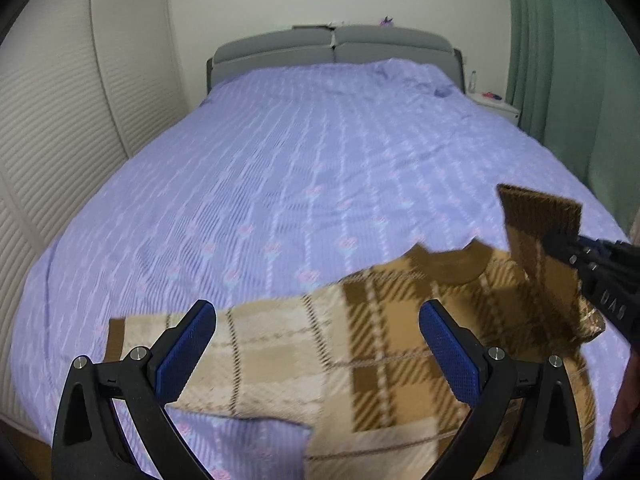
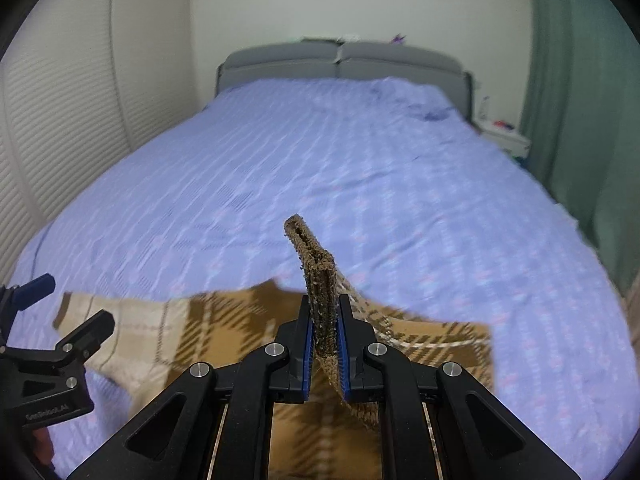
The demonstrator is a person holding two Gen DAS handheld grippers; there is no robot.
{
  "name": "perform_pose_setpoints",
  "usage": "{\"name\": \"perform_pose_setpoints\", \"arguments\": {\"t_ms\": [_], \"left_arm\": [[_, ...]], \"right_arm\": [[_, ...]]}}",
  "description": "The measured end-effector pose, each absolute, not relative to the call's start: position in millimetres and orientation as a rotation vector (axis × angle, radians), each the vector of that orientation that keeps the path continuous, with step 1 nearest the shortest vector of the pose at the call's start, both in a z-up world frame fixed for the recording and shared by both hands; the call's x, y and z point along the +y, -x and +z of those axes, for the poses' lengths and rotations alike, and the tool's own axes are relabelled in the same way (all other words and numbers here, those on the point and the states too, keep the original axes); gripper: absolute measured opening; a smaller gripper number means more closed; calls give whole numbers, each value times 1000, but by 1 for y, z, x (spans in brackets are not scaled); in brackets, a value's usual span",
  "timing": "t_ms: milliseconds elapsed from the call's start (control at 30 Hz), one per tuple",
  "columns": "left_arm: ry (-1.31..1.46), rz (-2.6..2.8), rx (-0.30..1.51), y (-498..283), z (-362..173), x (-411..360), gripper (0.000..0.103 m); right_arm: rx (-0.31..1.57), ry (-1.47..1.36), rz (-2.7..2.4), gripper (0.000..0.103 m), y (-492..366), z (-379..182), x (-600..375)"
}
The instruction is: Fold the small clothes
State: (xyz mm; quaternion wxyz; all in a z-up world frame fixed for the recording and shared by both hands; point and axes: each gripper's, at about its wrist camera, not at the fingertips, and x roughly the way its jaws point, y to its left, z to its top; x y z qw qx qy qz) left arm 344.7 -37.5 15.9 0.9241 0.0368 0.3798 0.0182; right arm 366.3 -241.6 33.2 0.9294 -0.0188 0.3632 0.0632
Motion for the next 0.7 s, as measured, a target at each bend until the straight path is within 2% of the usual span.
{"name": "perform_pose_setpoints", "arguments": {"t_ms": [267, 367, 400, 433, 500, 667, 700], "left_arm": [[-115, 56, 828, -346, -13, -18, 103], [-130, 52, 836, -345, -16, -16, 103], [-138, 51, 835, -344, -17, -15, 103], [-145, 48, 833, -342, -18, -14, 103], [-148, 35, 825, -339, -16, -12, 103], [-87, -104, 824, -328, -15, -11, 103], [-56, -145, 836, -326, -19, -12, 103]], "right_arm": [[894, 57, 246, 12, -378, -34, -178], [927, 45, 253, 14, -381, -48, -169], [936, 41, 254, 24, -382, -52, -167], [946, 37, 264, 44, -382, -54, -167], [942, 20, 273, 58, -377, -51, -166], [824, 5, 251, 59, -330, -20, -187], [810, 6, 233, 65, -324, -16, -193]]}}
